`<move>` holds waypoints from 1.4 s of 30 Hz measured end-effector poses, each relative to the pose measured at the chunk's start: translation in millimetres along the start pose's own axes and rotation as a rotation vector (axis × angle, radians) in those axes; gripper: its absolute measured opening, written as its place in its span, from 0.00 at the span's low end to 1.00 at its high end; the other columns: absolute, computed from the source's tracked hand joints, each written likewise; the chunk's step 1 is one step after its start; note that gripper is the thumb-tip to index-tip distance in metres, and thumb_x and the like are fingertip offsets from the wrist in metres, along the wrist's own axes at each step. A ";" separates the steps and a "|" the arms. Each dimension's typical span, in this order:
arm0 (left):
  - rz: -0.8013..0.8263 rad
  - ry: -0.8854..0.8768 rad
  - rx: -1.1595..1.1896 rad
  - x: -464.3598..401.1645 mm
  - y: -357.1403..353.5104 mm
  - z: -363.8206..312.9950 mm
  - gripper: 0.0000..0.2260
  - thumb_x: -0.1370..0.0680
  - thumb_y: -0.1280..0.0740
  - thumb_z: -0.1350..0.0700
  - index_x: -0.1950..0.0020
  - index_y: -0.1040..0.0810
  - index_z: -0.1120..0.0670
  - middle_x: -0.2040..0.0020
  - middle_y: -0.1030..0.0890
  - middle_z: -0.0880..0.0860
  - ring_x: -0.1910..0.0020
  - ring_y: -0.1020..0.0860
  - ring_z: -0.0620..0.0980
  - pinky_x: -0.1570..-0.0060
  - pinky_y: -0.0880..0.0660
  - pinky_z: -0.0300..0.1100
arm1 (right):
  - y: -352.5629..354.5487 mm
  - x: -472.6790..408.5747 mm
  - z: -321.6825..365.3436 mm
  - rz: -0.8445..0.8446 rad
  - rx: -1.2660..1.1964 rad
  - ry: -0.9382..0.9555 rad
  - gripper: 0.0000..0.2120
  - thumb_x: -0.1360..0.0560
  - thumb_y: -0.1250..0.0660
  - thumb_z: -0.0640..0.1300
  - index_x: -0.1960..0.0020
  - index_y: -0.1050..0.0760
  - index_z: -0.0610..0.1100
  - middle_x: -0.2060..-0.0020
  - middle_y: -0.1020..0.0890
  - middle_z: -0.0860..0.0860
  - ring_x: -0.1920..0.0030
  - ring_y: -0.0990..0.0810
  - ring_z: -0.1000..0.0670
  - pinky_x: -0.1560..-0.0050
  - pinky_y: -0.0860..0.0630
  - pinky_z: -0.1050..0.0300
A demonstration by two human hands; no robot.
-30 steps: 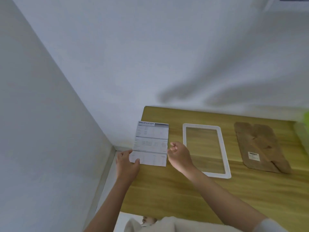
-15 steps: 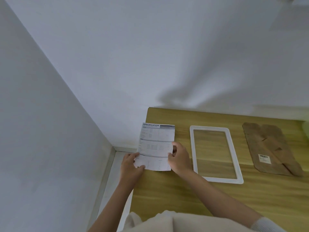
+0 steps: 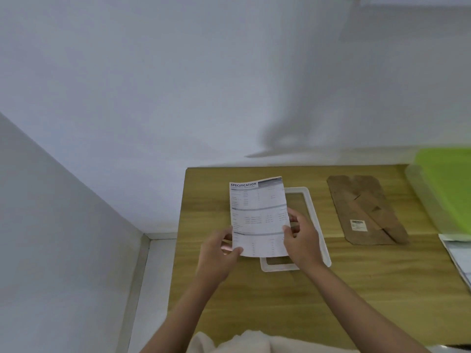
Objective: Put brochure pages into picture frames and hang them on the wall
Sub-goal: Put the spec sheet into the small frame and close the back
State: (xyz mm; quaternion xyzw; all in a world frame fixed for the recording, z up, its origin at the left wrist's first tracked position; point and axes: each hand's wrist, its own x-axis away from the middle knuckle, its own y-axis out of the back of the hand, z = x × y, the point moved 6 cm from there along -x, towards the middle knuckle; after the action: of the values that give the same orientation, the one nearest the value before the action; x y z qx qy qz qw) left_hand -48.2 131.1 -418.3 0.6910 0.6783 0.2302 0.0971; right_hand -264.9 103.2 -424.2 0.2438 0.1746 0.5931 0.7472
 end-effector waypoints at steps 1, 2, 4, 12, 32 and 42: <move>0.026 0.004 0.014 0.0 -10.8 -5.0 0.18 0.30 0.27 0.62 0.43 0.24 0.49 0.53 0.20 0.43 0.57 0.20 0.42 0.60 0.24 0.30 | 10.0 -1.3 -7.6 -0.010 0.005 -0.012 0.19 0.24 0.37 0.35 0.36 0.28 0.48 0.48 0.24 0.54 0.54 0.24 0.58 0.56 0.26 0.63; 0.042 0.008 0.028 -0.4 -21.2 -9.0 0.17 0.30 0.27 0.63 0.45 0.23 0.48 0.54 0.20 0.43 0.58 0.20 0.42 0.61 0.24 0.30 | 18.7 -2.8 -15.2 -0.014 0.010 -0.024 0.19 0.25 0.37 0.35 0.36 0.28 0.48 0.48 0.24 0.53 0.55 0.24 0.57 0.55 0.24 0.60; 0.054 0.029 0.042 -0.1 -41.7 -15.6 0.17 0.31 0.28 0.64 0.50 0.24 0.44 0.55 0.20 0.44 0.59 0.20 0.43 0.62 0.24 0.30 | 34.1 -6.2 -28.4 -0.001 0.032 -0.031 0.19 0.25 0.37 0.34 0.37 0.27 0.47 0.47 0.24 0.52 0.55 0.24 0.57 0.54 0.24 0.60; 0.046 0.076 -0.124 8.3 -93.4 -22.5 0.21 0.30 0.28 0.61 0.39 0.26 0.55 0.48 0.24 0.50 0.59 0.23 0.42 0.60 0.26 0.31 | 64.6 -22.7 -67.0 0.173 0.165 -0.025 0.17 0.26 0.35 0.36 0.38 0.26 0.46 0.50 0.26 0.52 0.59 0.24 0.56 0.53 0.24 0.56; -0.037 0.127 -0.351 18.3 -101.8 -11.5 0.21 0.27 0.31 0.58 0.35 0.28 0.56 0.46 0.35 0.50 0.47 0.29 0.50 0.51 0.28 0.38 | 59.6 -26.8 -83.4 0.259 0.265 -0.012 0.22 0.24 0.34 0.43 0.31 0.32 0.43 0.43 0.30 0.47 0.54 0.26 0.53 0.50 0.28 0.63; -0.098 0.132 -0.314 20.0 -97.4 -19.5 0.20 0.27 0.31 0.58 0.36 0.28 0.56 0.45 0.34 0.51 0.51 0.26 0.49 0.56 0.29 0.36 | 64.8 -28.4 -82.5 0.273 0.203 0.040 0.20 0.24 0.35 0.43 0.33 0.30 0.44 0.47 0.29 0.50 0.56 0.26 0.54 0.56 0.27 0.63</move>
State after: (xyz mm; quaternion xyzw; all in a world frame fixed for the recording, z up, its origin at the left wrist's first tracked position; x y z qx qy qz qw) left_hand -144.4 153.2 -441.0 0.6168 0.6717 0.3733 0.1702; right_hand -368.9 100.1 -455.6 0.3275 0.2138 0.6731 0.6277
